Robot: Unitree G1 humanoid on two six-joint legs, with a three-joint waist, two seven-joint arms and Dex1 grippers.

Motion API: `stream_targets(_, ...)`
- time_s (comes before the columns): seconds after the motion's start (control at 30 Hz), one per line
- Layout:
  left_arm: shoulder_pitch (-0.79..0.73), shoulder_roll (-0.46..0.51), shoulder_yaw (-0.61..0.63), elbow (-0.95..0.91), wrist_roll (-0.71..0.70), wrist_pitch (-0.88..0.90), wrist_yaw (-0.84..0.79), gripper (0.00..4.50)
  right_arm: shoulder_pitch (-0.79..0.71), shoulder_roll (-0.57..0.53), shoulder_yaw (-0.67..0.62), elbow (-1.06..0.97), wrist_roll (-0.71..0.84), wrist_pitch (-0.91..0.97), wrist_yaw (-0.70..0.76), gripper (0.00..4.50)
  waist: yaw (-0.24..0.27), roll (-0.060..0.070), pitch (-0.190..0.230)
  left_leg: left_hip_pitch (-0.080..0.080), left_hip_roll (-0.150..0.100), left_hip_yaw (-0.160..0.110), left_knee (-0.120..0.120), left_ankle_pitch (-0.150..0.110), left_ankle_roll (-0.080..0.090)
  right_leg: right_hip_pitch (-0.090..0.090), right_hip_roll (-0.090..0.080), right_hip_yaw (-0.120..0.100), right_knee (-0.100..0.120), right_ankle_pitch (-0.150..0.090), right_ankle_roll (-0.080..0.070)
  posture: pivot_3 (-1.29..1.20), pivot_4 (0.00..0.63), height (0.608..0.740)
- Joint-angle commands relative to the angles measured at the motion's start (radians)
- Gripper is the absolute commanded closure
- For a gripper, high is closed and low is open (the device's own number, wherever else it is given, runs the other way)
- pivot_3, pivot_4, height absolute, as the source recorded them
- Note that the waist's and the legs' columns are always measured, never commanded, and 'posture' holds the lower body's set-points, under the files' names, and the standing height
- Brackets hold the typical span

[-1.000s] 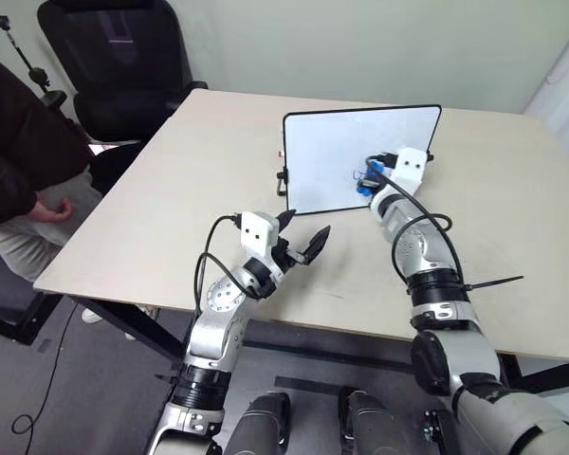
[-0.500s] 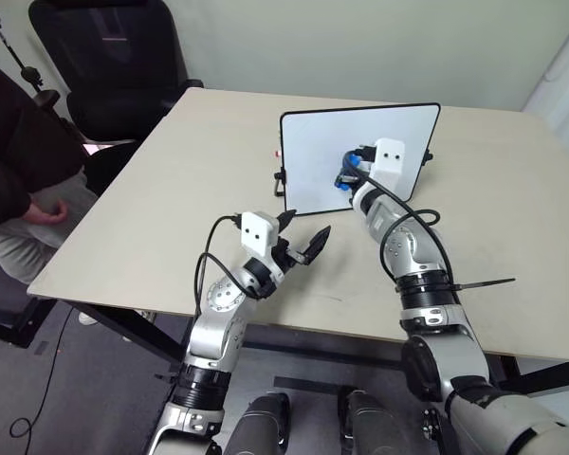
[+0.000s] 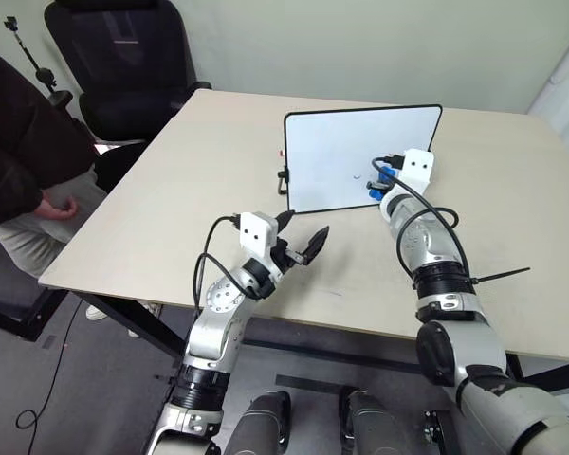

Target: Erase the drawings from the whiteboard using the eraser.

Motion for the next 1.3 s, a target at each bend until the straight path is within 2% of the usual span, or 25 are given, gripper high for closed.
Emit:
stream_targets(0.03,-0.001,-0.001,0.006,-0.047,-0.007,0.000,0.004,0.00,-0.023,0.045,0.040,-0.096,0.016,0.045,0.036,4.46,-0.007,0.000,0.000,0.000,0.001,0.000,0.000,0.001,-0.002,0.000,0.000,-0.001,0.000,0.000,0.000,0.00,0.150,0.740)
stream_targets(0.3,-0.001,-0.004,-0.002,-0.048,-0.007,0.001,0.006,0.00,-0.001,0.142,0.091,-0.240,0.018,0.159,0.054,4.46,-0.018,0.000,0.000,0.001,0.011,0.013,0.000,0.007,-0.006,-0.003,0.003,-0.002,-0.001,0.000,0.000,0.00,0.150,0.740)
stream_targets(0.5,0.001,-0.008,-0.006,-0.049,-0.008,0.002,0.007,0.00,-0.002,0.164,0.091,-0.284,0.020,0.195,0.060,4.46,-0.017,0.000,0.000,0.001,0.012,0.015,0.000,0.007,-0.007,-0.005,0.003,-0.002,-0.001,0.001,-0.002,0.00,0.150,0.740)
stream_targets(0.77,-0.002,-0.011,-0.005,-0.043,-0.007,-0.002,0.009,0.00,-0.018,0.079,0.038,-0.170,-0.020,0.149,0.012,4.46,-0.005,0.000,0.000,0.000,0.013,0.016,0.001,0.007,-0.007,-0.005,0.003,-0.002,-0.001,0.003,-0.005,0.00,0.150,0.740)
stream_targets(0.93,-0.004,-0.010,-0.003,-0.040,-0.008,-0.003,0.008,0.00,-0.061,0.026,-0.047,-0.073,0.009,0.110,-0.046,4.46,0.003,0.000,0.000,-0.001,0.013,0.016,0.001,0.007,-0.007,-0.004,0.003,-0.001,-0.001,0.003,-0.005,0.00,0.150,0.740)
stream_targets(1.07,-0.006,-0.009,-0.003,-0.039,-0.008,-0.003,0.006,0.00,-0.085,0.000,-0.065,-0.036,0.008,0.085,-0.052,4.46,0.005,0.000,0.000,-0.001,0.013,0.016,0.000,0.007,-0.007,-0.004,0.003,0.000,-0.001,0.004,-0.006,0.00,0.150,0.740)
stream_targets(1.3,-0.007,-0.007,-0.002,-0.041,-0.010,0.001,0.005,0.00,-0.080,0.029,-0.041,-0.061,0.015,0.114,-0.035,4.46,0.001,0.000,0.000,-0.001,0.014,0.018,-0.001,0.007,-0.006,-0.004,0.003,0.000,-0.001,0.003,-0.006,0.00,0.150,0.740)
